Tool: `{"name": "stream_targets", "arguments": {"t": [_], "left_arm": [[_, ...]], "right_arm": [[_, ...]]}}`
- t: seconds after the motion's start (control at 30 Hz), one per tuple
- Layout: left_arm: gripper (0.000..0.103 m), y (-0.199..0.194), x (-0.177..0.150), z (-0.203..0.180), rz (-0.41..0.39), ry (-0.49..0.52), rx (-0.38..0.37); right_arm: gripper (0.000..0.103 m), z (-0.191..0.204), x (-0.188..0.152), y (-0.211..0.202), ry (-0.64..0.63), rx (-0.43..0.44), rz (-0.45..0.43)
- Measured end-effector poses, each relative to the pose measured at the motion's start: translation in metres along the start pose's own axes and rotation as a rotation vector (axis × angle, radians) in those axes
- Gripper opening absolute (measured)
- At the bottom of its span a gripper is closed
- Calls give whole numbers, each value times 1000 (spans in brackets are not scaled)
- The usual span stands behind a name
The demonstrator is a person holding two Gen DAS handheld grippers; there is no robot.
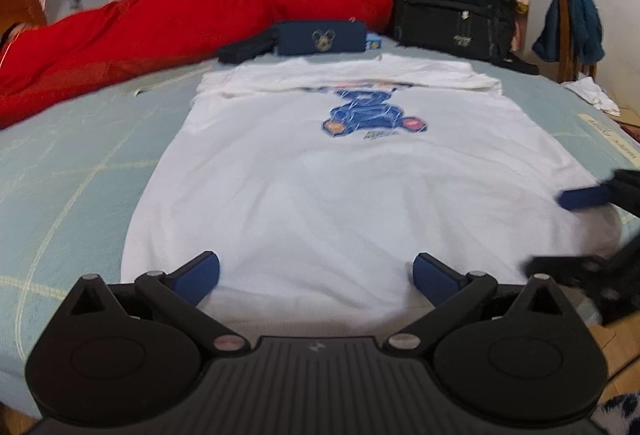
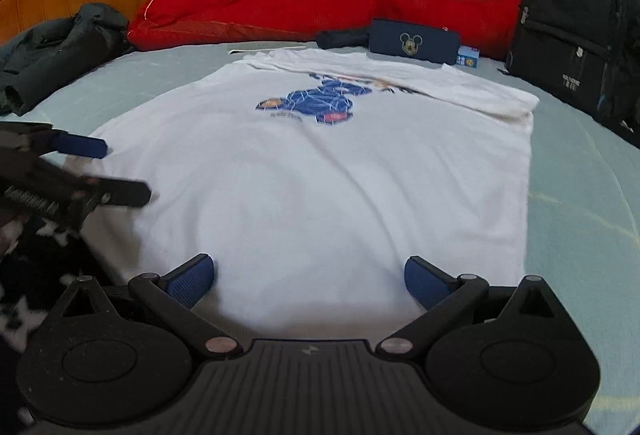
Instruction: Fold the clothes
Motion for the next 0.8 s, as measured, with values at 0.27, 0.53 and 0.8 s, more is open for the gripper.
{"name": "stream_targets", "arguments": {"t": [0.27,0.53,0.8], "left_arm": [[102,-16,5,-1,-23,-6,-4],[102,-31,9,3,-58,9,35],[102,-35,9,-6,-82,52,35]], "right_arm": [[103,-6,17,-19,15,-8,-29],[103,-34,73,21,19,-105,-37],[103,-54,55,45,42,-155,46]]}}
Point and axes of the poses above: each gripper's, at about its wrist camera, not at the fingertips, and y roughly the way its jaws point, z to its left, x to its top, the point moved 3 cm from there along y, roughly the way its jaws point, and after that the axes turned 9 degrees about y, right-handed, at the moved point
